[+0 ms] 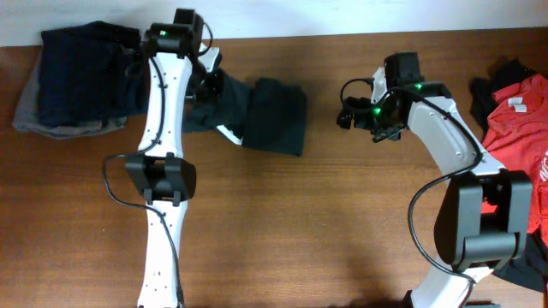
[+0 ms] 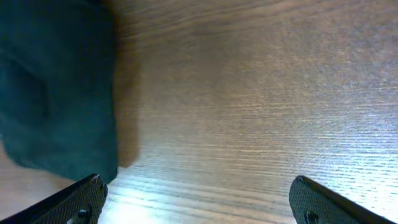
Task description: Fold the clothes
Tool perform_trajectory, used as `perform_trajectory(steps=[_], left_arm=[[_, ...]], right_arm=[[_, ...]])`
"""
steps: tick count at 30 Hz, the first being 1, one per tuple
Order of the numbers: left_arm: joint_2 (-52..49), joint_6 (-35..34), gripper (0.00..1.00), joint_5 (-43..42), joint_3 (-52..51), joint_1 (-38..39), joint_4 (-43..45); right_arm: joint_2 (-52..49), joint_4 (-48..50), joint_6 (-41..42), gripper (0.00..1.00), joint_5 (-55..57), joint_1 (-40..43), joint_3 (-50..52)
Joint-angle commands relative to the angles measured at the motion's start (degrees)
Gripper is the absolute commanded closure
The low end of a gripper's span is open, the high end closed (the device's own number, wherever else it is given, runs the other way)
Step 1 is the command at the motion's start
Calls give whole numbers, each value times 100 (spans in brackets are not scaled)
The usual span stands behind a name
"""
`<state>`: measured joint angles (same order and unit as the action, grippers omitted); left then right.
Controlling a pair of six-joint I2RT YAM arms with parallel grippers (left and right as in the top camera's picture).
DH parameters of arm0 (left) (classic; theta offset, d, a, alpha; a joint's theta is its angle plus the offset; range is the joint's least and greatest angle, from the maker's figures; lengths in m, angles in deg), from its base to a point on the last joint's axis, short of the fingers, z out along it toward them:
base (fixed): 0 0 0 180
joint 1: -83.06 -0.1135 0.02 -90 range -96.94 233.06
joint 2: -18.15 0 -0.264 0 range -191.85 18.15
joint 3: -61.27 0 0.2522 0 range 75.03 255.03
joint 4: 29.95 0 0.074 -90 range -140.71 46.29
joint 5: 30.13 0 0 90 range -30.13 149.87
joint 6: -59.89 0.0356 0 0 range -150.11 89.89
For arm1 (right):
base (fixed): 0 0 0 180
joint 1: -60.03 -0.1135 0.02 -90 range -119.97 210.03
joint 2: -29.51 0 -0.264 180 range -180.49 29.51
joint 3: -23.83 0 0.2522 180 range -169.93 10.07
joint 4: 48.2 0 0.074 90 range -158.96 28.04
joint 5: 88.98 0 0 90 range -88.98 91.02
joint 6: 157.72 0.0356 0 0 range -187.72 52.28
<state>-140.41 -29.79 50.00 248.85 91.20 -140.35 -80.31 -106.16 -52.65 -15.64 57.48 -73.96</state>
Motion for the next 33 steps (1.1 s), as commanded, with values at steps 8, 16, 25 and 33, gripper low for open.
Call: perform_trajectory(steps=[8,16,25,33], left_arm=[[555,-271,99,136,122,680,70],[560,-291,99,92,120,1147,278],[557,-380,91,68,96,1576,820],[555,-380,88,63,59,1880,916]], right_arm=[[-125,461,199,1,238,26,437],[-337,415,199,1,234,26,437],[-380,378,199,1,212,26,437],[-380,358,199,1,214,28,437]])
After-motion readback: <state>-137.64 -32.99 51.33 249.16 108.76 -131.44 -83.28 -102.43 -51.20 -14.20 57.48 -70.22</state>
